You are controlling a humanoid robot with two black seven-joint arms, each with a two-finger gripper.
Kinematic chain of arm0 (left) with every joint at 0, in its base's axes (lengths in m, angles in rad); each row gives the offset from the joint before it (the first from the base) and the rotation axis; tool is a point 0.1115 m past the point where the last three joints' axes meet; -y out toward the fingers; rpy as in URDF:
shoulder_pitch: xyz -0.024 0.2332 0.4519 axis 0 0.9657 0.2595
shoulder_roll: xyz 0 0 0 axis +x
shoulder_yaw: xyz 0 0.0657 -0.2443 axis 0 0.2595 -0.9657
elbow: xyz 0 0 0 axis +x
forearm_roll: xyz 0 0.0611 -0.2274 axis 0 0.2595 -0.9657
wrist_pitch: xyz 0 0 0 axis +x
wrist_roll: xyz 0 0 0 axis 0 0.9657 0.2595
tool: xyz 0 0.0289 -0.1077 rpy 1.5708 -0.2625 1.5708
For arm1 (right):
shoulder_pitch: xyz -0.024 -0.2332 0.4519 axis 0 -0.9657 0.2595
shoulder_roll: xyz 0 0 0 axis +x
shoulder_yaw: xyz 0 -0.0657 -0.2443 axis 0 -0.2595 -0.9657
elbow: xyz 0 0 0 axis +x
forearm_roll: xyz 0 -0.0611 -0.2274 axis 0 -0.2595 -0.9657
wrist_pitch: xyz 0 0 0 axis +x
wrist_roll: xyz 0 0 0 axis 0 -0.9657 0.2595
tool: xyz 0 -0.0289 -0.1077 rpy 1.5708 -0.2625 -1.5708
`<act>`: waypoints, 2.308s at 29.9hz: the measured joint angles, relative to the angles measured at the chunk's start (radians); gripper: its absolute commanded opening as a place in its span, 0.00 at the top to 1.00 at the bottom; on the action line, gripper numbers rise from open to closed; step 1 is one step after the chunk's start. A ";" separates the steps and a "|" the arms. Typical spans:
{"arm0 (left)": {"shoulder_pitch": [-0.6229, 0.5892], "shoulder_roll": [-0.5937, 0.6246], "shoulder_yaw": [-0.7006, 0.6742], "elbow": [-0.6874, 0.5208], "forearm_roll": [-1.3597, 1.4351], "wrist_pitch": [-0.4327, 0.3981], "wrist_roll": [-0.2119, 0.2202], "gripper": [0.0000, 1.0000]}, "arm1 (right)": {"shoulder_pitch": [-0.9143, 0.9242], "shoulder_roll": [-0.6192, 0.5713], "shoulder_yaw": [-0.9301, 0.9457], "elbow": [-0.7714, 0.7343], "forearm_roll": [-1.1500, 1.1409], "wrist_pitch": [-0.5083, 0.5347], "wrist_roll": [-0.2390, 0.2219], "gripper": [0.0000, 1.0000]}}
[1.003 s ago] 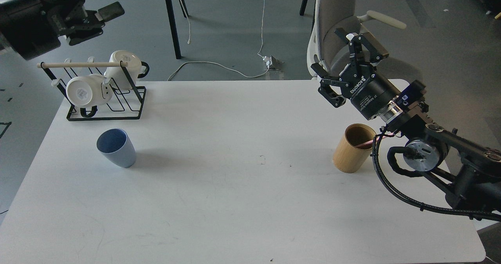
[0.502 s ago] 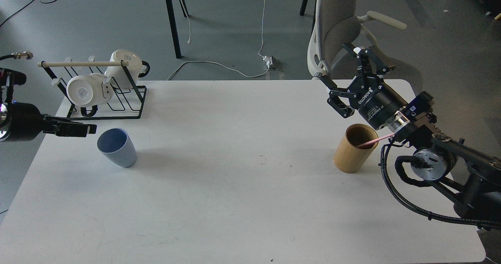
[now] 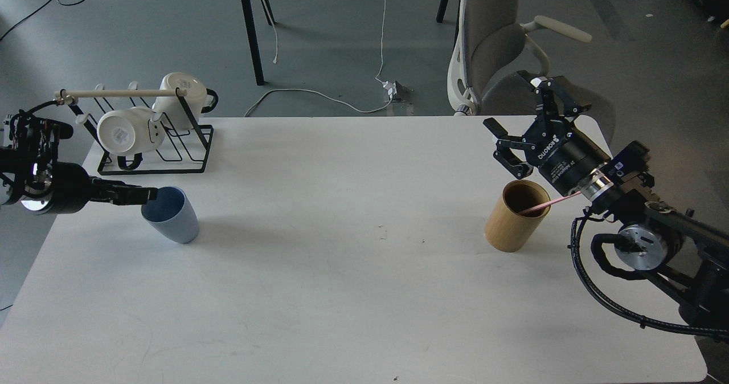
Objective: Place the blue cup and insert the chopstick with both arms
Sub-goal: 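Lower the left gripper to the light blue cup and grasp it, then lift the blue cup with the left gripper and carry it toward table center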
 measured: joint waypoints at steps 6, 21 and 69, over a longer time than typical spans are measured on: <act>0.011 -0.055 0.001 0.063 0.013 0.006 0.000 0.27 | -0.007 -0.002 0.001 -0.001 0.000 0.000 0.000 0.06; 0.032 -0.106 0.001 0.119 0.075 0.116 0.000 1.00 | -0.014 -0.002 0.001 -0.011 0.000 -0.002 0.000 0.06; -0.294 -0.686 0.219 0.082 0.257 0.061 0.000 1.00 | -0.022 -0.007 0.408 -0.370 0.020 -0.001 0.000 0.06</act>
